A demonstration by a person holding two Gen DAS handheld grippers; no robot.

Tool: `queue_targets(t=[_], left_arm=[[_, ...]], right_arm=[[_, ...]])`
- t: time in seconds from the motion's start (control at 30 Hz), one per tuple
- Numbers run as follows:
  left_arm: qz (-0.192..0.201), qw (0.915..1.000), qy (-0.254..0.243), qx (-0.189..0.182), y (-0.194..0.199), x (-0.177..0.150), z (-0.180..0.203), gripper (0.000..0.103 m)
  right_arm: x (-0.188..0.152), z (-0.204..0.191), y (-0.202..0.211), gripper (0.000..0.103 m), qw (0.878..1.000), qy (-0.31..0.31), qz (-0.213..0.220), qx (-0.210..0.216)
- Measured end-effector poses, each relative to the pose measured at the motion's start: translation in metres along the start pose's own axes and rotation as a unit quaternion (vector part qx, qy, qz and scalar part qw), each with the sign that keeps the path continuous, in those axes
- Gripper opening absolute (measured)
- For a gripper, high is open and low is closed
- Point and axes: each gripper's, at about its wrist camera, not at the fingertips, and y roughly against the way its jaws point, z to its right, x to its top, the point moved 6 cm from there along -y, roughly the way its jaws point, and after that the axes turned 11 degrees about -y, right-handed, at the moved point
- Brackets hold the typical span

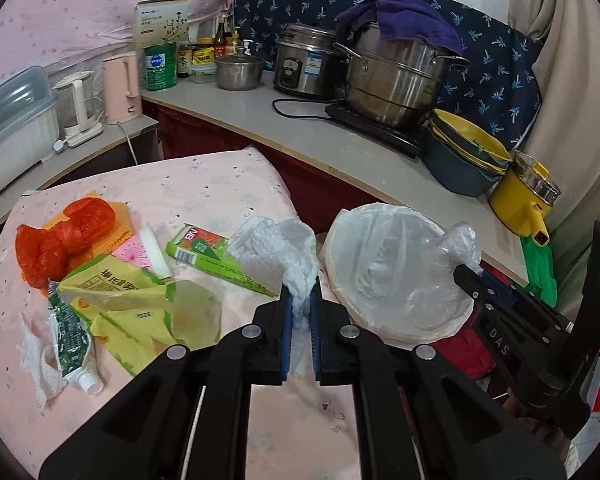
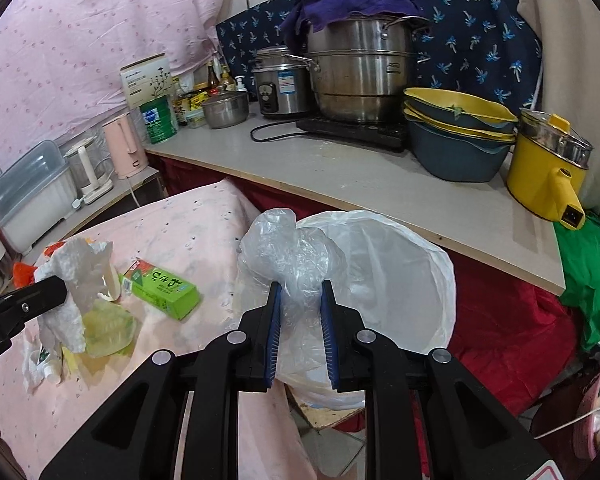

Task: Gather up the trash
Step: 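Carry both items to the white bin and open both tools to drop them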

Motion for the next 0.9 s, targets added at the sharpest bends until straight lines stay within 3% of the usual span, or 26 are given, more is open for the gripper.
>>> queue_targets(t=[0.3, 0.6, 0.9], left_arm=[[0.003, 0.9986, 0.021, -0.048, -0.002, -0.011, -0.004, 0.007], [-0.007, 0.999, 0.025, -0.037, -0.002, -0.021, -0.019, 0.007], [0.003, 0.9959, -0.035, -0.083, -0.035, 0.019, 0.034, 0.007]], right_arm=[[0.0, 0.021, -0.007, 0.018, 1.0, -0.013, -0.005, -0.008], [-0.007, 0.016, -0.016, 0.018, 1.0, -0.014, -0.013, -0.004], [0.015, 0.04, -0.039, 0.018, 0.999, -0.023, -0.01, -0.033]])
